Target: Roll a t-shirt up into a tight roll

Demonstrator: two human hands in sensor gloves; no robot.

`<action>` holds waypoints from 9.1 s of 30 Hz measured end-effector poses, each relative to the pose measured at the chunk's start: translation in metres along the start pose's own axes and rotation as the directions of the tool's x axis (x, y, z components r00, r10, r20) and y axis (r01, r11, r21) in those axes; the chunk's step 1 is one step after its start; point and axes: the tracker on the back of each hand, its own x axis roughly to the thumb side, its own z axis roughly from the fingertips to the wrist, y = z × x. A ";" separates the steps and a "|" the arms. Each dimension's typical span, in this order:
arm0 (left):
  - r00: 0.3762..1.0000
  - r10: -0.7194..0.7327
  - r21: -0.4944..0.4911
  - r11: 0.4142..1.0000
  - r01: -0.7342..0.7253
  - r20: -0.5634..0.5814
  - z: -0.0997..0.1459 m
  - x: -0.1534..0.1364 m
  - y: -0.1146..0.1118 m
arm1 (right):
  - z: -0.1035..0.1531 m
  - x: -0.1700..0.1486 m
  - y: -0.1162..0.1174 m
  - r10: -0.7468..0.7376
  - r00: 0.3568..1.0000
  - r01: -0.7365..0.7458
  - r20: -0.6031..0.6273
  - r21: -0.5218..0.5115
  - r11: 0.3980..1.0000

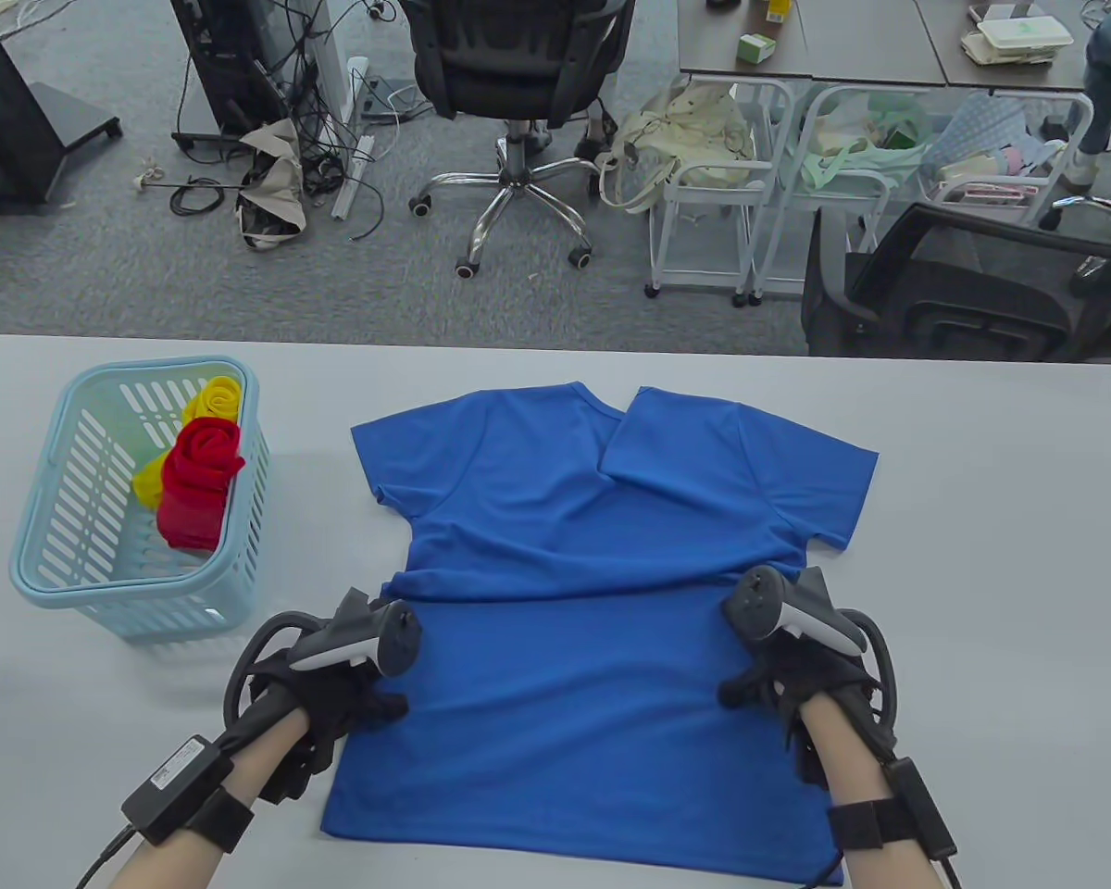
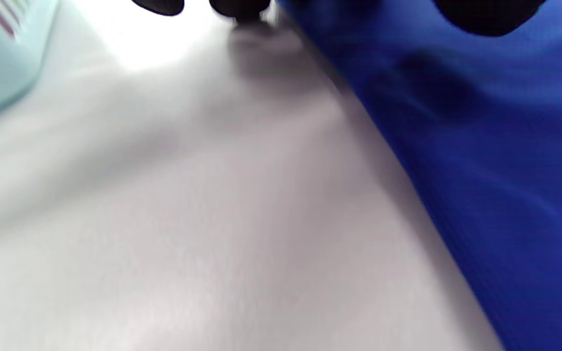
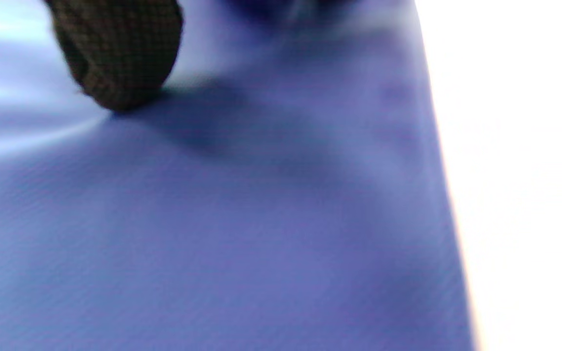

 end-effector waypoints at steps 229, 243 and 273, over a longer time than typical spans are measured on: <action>0.969 -0.241 0.033 0.970 0.240 0.061 -0.032 0.089 -0.015 | -0.009 0.124 -0.071 0.096 0.938 -0.069 0.333 -0.091 0.993; 0.989 0.029 -0.034 0.999 -0.024 0.142 -0.038 0.077 -0.027 | -0.104 0.170 -0.082 0.432 0.898 -0.415 0.083 -0.166 0.894; 0.985 0.045 -0.046 0.998 -0.038 0.164 -0.038 0.077 -0.027 | -0.084 0.038 -0.113 -0.278 0.956 0.222 -0.091 -0.393 0.892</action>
